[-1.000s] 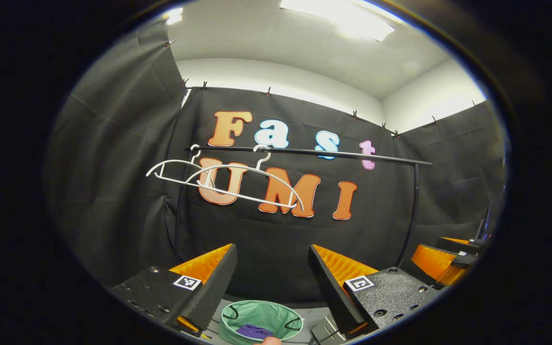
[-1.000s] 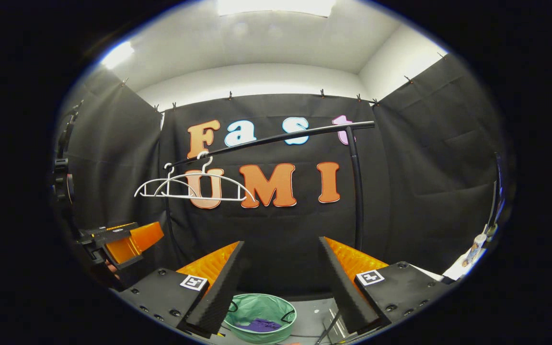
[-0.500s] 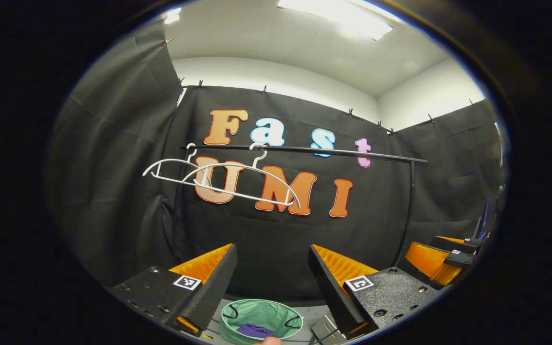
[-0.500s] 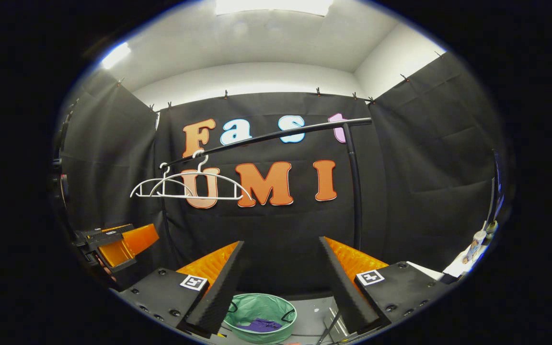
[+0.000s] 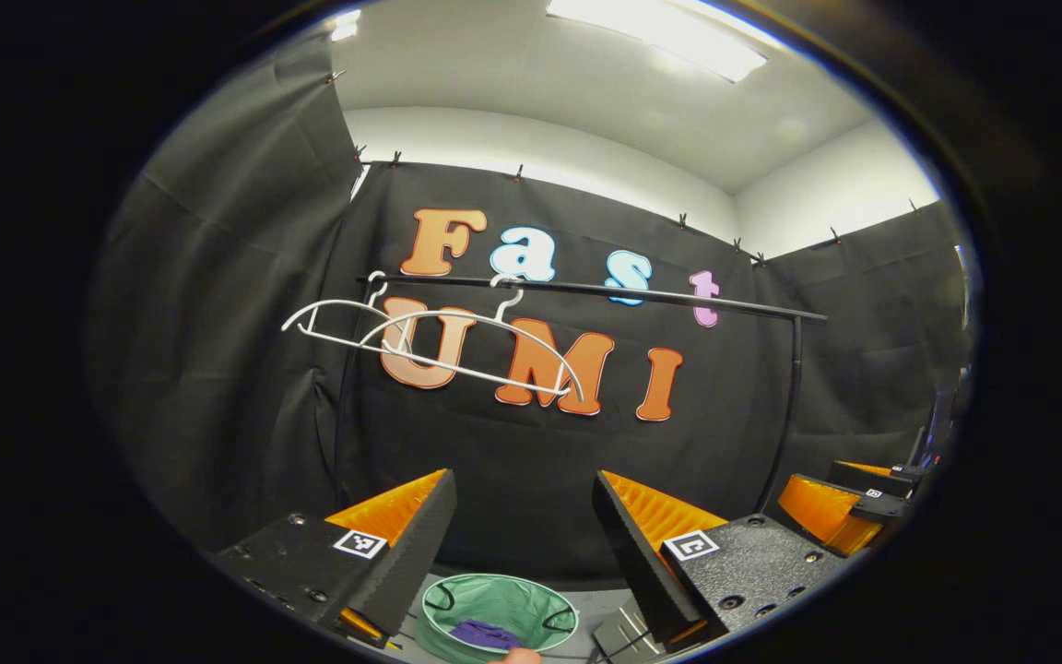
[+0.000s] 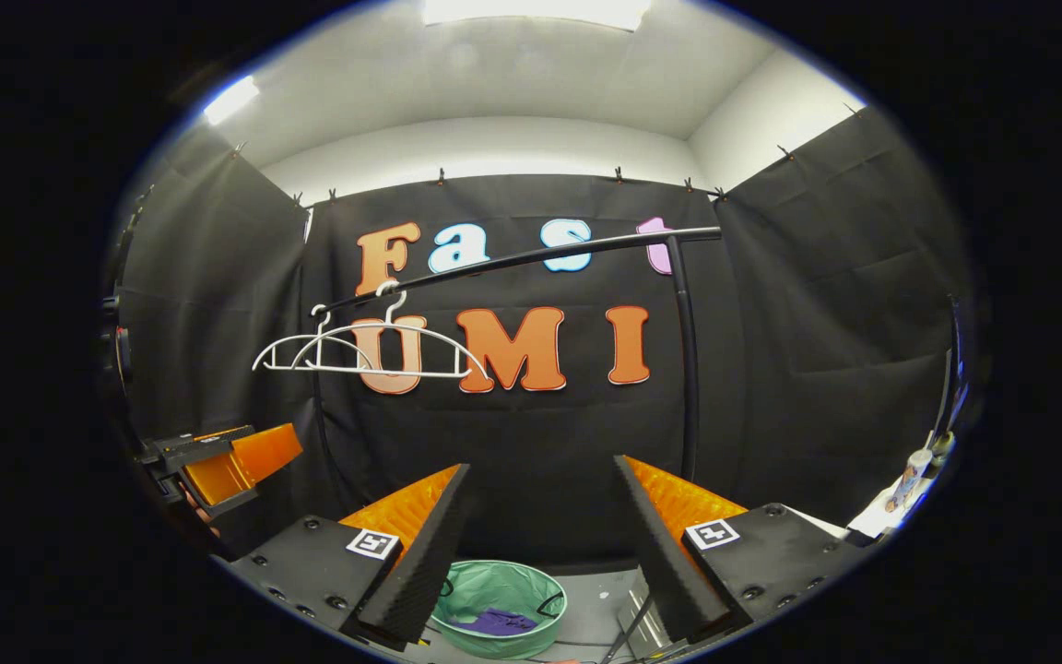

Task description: Grasp the clothes on the hanger with both hands and then place them into the laundry hamper below.

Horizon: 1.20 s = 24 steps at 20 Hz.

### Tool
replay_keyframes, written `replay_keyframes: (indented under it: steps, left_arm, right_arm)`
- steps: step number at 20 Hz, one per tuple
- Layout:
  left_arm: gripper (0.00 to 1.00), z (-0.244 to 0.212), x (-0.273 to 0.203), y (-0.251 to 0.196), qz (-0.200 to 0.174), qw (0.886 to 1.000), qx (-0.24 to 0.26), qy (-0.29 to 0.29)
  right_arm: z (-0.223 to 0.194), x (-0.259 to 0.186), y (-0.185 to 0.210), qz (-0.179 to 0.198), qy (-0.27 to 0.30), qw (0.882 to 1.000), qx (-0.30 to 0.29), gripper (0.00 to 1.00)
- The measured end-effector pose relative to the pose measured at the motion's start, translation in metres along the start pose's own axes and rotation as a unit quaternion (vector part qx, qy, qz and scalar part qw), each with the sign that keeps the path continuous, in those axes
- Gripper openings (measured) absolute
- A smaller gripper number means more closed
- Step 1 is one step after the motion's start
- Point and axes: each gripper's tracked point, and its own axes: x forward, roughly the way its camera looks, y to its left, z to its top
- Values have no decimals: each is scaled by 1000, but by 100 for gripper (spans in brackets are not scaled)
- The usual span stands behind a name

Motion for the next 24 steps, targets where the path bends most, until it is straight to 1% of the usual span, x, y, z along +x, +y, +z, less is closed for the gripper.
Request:
replay_keyframes:
  steps: [10, 24]
  left_arm:
    - [94, -5, -6, 3, 13, 1000, -1, 6]
    - [94, -9, 2, -8, 2, 1000, 7, 11]
  right_arm:
    - [-2, 2, -8, 0, 3, 1000, 5, 97]
    - [-6, 6, -21, -15, 5, 1000, 12, 97]
